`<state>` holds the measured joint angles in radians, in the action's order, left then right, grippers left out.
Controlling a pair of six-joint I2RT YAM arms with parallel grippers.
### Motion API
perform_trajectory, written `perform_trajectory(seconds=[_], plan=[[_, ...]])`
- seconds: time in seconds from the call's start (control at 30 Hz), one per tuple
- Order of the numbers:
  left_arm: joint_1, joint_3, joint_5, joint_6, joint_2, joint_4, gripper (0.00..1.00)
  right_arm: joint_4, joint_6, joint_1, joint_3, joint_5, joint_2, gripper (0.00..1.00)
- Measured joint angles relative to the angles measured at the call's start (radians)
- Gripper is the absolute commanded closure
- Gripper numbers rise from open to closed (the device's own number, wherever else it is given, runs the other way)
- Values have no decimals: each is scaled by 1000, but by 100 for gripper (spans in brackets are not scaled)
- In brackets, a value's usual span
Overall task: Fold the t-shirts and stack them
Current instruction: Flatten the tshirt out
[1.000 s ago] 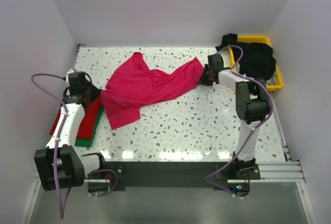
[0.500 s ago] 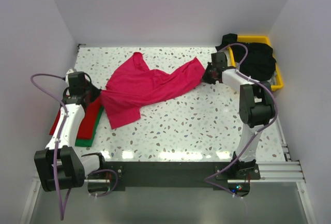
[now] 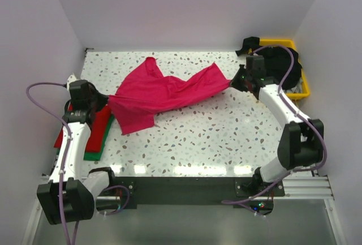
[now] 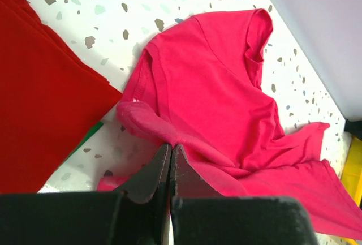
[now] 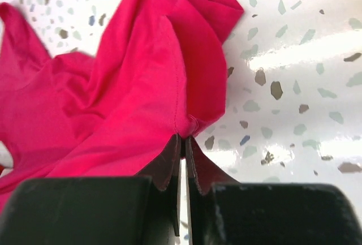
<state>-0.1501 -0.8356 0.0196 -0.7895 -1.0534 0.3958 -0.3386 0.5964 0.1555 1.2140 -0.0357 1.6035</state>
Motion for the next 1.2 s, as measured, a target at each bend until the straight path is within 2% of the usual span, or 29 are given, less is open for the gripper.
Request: perform_trajectory(seconds=[0.17, 0.33, 0.53, 0.77, 0.93, 1.07, 1.2], plan=[[0, -13, -15, -3, 85, 35, 100, -66, -10, -13, -14, 1, -215, 100], [0, -95, -43, -12, 203, 78, 100, -138, -16, -20, -7, 26, -430, 100], [0, -253, -77, -11, 341, 110, 100, -286, -33, -22, 127, 64, -578, 99], [0, -541, -84, 0, 377, 169, 100, -419, -48, -24, 404, 99, -651, 97], [0, -694, -83, 5, 343, 164, 100, -442, -55, -25, 535, 122, -668, 95], [0, -721, -94, 4, 272, 116, 100, -428, -55, -25, 549, 123, -657, 95], [0, -714, -130, -9, 130, 35, 100, -356, -50, -25, 520, 114, -582, 95]])
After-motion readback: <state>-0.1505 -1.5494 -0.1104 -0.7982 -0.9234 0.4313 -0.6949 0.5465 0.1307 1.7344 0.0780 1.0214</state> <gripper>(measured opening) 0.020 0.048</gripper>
